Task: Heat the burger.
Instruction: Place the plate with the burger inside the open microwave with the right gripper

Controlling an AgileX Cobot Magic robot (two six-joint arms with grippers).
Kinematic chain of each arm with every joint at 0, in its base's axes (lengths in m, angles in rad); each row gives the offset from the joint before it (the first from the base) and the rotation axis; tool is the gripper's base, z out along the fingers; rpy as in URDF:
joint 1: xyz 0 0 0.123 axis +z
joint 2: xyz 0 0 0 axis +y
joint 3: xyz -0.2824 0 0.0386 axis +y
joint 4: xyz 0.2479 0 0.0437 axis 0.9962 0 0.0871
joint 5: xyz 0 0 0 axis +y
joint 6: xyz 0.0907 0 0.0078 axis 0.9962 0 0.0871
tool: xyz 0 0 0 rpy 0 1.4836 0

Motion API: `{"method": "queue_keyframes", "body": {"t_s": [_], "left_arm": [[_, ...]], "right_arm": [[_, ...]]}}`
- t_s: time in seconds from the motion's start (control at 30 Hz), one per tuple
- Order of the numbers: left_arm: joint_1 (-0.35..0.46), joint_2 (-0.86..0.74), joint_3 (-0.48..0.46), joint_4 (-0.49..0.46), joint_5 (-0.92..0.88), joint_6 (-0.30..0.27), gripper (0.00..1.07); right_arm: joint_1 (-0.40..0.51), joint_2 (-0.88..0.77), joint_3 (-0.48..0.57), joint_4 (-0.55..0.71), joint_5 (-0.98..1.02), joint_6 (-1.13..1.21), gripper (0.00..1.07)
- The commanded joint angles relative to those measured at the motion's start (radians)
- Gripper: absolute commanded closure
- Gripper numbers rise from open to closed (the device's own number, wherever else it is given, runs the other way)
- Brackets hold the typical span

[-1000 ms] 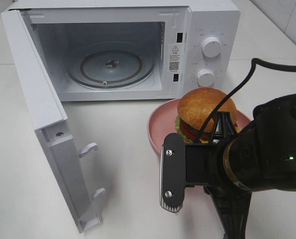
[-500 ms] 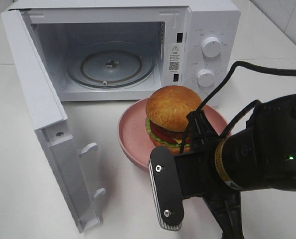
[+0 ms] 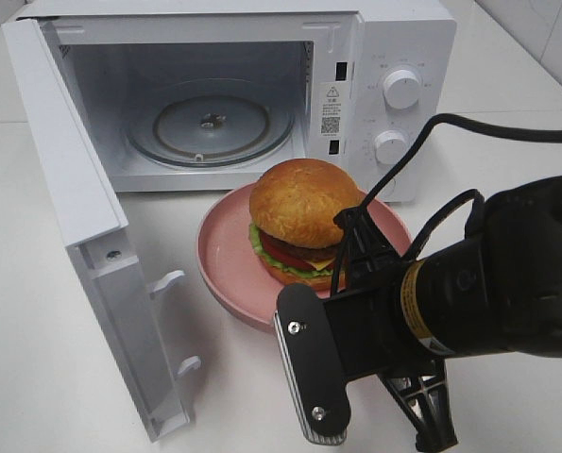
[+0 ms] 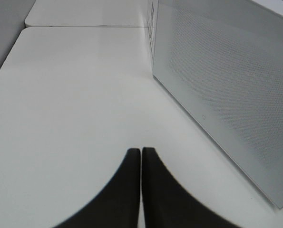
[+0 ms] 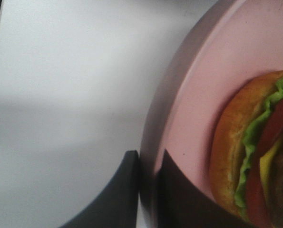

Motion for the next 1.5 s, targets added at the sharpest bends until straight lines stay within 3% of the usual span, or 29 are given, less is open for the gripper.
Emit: {"method": "queue_keyframes", "body": {"t_s": [0.03, 0.53, 0.9, 1.07, 1.3, 1.5], "left_arm": [[0.003, -0.019, 0.002, -0.002, -0.009, 0.0, 1.06], [0.003, -0.019, 0.002, -0.002, -0.009, 0.0, 1.06], [0.003, -0.019, 0.002, -0.002, -0.009, 0.0, 1.06], [0.003, -0.019, 0.002, -0.002, -0.009, 0.0, 1.06], [0.003, -0.019, 0.002, -0.002, -0.009, 0.0, 1.06], [0.003, -0.019, 0.002, -0.002, -0.009, 0.0, 1.06]], "right_arm": [[-0.022, -0.012, -0.003, -0.036, -0.052, -0.04, 1.07], [-0.036, -0.012, -0.003, -0.01, -0.114, -0.223, 1.07], [-0.062, -0.005, -0.095, -0.003, -0.136, -0.265, 1.07], [-0.115, -0.005, -0.123, 0.101, -0.139, -0.406, 1.07], [-0.117, 0.051, -0.205, 0.431, -0.078, -0.763, 1.07], [-0.123, 0.099, -0.273, 0.485, -0.076, -0.829, 1.07]]}}
